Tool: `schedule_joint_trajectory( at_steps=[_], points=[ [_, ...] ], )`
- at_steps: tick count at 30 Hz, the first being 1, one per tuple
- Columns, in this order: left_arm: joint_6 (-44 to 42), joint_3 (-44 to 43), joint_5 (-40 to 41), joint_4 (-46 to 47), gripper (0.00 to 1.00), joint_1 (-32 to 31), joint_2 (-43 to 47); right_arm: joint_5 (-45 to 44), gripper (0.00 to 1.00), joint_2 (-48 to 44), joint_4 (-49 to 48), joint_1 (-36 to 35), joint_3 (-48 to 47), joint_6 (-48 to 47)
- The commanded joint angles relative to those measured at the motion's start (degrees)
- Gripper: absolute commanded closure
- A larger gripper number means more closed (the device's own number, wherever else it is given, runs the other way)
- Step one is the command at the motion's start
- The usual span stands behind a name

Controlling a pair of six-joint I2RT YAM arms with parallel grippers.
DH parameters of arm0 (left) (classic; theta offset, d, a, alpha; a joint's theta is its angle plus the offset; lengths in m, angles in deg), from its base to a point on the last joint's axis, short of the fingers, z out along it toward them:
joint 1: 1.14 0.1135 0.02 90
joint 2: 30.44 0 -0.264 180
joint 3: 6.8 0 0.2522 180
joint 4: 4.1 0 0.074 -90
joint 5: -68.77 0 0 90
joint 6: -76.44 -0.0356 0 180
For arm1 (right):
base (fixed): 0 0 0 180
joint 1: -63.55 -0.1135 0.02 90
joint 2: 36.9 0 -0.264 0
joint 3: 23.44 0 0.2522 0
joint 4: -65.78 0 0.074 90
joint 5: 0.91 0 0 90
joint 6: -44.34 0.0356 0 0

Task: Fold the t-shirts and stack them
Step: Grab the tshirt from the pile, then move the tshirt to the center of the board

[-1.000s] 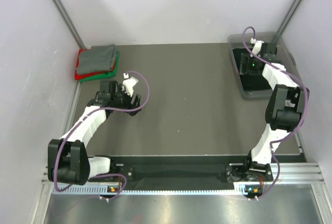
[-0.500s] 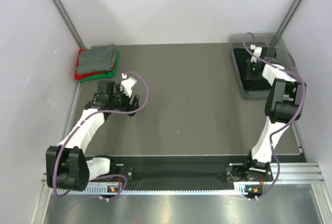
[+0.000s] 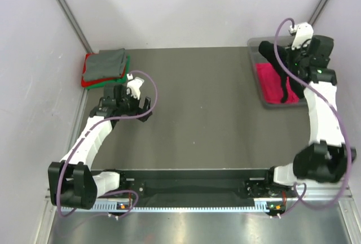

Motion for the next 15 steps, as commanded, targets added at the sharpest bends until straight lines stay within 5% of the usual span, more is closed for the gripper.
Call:
schedule_joint_trajectory(
  at_steps=[1,7,13,15],
  points=[
    [2.0,-8.6,-4.5,-7.0,0.01,0.4,0.1,5.1,1.00,-9.5,3.5,-5.3,-3.8,-10.7],
    [1.0,-15.8,-17.0,-15.6,0.01,0.4,-1.6,2.4,1.00,-17.3,9.0,-23.8,-0.4,-17.8],
    [-2.5,-17.7,-20.5,-22.0,0.18,0.4,-2.7,7.6,0.99,-13.3,7.9,-27.6,-2.7,-13.6],
    [-2.3,-16.4,-17.0,-20.9,0.21,0.4,-0.8,6.9,0.86,-10.9,3.7,-27.5,-1.5,-12.2]
  ],
)
